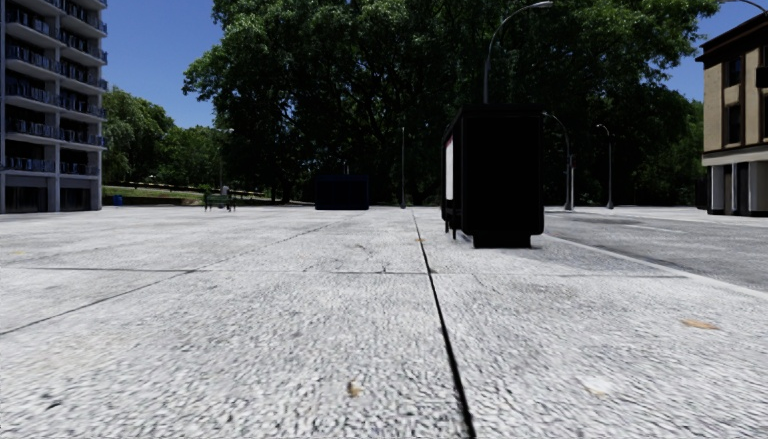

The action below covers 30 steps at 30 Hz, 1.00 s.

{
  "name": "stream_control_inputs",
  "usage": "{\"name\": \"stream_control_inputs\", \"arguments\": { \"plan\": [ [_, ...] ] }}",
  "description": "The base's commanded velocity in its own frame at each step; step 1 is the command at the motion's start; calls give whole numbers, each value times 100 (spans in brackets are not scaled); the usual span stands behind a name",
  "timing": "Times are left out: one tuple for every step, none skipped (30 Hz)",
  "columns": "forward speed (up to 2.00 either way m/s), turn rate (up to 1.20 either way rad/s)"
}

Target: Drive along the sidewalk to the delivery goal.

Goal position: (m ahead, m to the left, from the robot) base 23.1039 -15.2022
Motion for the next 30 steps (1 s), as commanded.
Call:
{"name": "stream_control_inputs", "arguments": {
  "plan": [
    [200,0],
    [200,0],
    [200,0],
    [200,0],
    [200,0],
    [200,0],
    [200,0],
    [200,0],
    [200,0],
    [200,0],
    [200,0],
    [200,0],
    [200,0],
    [200,0],
    [200,0],
    [200,0],
    [200,0],
    [200,0],
    [200,0],
    [200,0],
    [200,0],
    [200,-4],
    [200,-8],
    [200,-10],
    [200,-14],
    [200,-15],
    [200,-15],
    [200,-16],
    [200,-16],
    [200,-16]
  ]
}}
